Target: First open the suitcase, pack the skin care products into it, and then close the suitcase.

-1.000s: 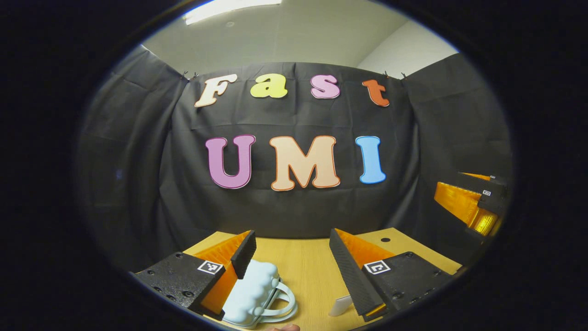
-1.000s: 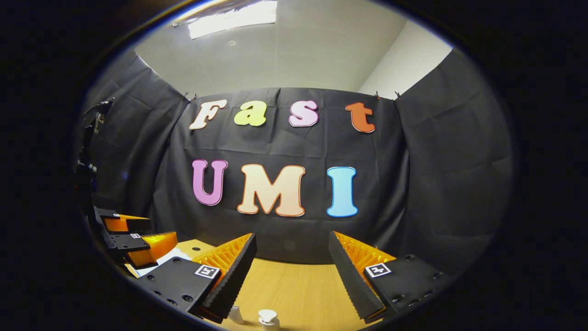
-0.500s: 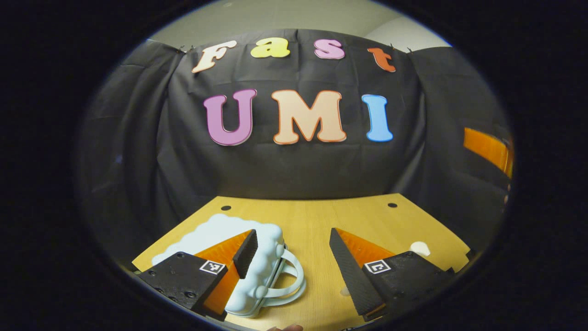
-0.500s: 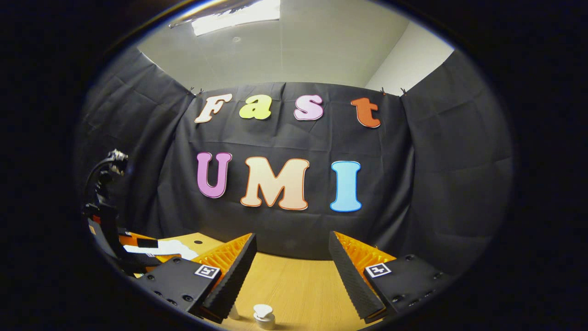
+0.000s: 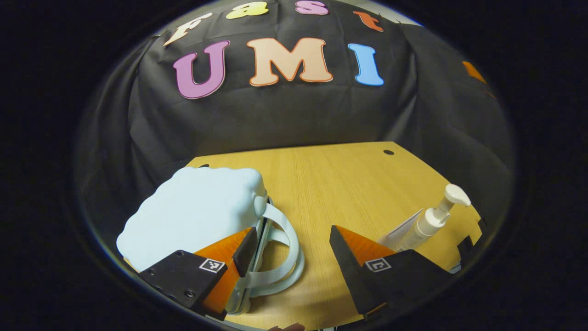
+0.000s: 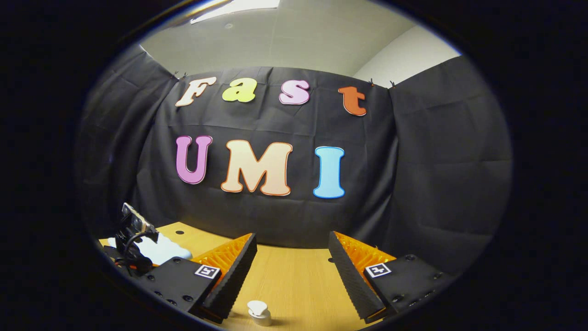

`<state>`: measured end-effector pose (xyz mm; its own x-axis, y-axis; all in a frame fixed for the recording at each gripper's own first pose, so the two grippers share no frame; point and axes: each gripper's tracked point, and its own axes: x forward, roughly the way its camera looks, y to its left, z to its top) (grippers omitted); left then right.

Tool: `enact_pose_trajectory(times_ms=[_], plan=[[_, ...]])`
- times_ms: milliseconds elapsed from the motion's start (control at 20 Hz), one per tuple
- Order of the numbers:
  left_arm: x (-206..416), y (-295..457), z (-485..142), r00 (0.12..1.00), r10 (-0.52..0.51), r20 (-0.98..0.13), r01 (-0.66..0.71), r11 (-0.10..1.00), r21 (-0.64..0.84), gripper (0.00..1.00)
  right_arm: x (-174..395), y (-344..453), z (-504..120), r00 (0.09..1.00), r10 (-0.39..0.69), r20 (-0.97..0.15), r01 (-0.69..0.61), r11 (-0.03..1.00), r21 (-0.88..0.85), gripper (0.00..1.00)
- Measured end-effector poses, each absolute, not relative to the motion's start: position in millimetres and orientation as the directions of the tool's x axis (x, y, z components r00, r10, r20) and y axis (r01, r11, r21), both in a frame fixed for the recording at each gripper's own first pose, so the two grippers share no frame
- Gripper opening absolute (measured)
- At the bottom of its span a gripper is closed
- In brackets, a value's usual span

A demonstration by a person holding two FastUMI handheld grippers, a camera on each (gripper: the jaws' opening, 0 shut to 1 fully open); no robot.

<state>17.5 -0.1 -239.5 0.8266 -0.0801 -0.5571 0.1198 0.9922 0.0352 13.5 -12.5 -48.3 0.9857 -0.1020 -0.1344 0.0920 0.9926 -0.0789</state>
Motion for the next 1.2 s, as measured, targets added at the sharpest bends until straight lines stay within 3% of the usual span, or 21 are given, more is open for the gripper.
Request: enact_pose_trajectory(times_ms=[600, 750, 800, 850, 950, 1000, 1050, 1200], plan=[[26.5, -10.2, -301.8, 0.679, -0.075, -0.730, 0.158, 0.986, 0.045, 0.95, 8.9, -12.1, -57.0, 0.980, -0.119, -0.158, 0.099, 0.986, -0.131, 0.99], [25.2, -19.8, -310.0, 0.634, -0.125, -0.763, 0.187, 0.982, -0.005, 0.89, 8.7, -14.8, -58.7, 0.980, -0.118, -0.160, 0.097, 0.986, -0.137, 1.00], [27.4, -15.5, -310.6, 0.632, -0.113, -0.767, 0.180, 0.984, 0.003, 0.78, 8.4, -15.3, -58.5, 0.980, -0.119, -0.159, 0.097, 0.986, -0.137, 0.99], [29.5, -9.7, -309.0, 0.636, -0.093, -0.766, 0.168, 0.986, 0.019, 0.73, 9.0, -15.6, -58.2, 0.981, -0.118, -0.157, 0.097, 0.986, -0.135, 0.99], [33.3, 1.7, -305.8, 0.642, -0.066, -0.764, 0.142, 0.989, 0.034, 0.47, 10.3, -14.6, -57.4, 0.982, -0.113, -0.151, 0.093, 0.987, -0.133, 0.99], [33.1, 3.0, -302.8, 0.640, -0.066, -0.765, 0.134, 0.991, 0.026, 0.23, 10.5, -14.4, -57.7, 0.983, -0.111, -0.148, 0.091, 0.987, -0.135, 0.99], [32.8, 2.8, -299.5, 0.637, -0.069, -0.768, 0.133, 0.991, 0.022, 0.15, 10.1, -14.2, -57.7, 0.983, -0.108, -0.146, 0.088, 0.987, -0.136, 0.99], [33.0, 1.0, -291.4, 0.619, -0.077, -0.782, 0.146, 0.989, 0.019, 0.11, 12.6, -9.8, -57.2, 0.986, -0.097, -0.138, 0.079, 0.988, -0.129, 0.99]])
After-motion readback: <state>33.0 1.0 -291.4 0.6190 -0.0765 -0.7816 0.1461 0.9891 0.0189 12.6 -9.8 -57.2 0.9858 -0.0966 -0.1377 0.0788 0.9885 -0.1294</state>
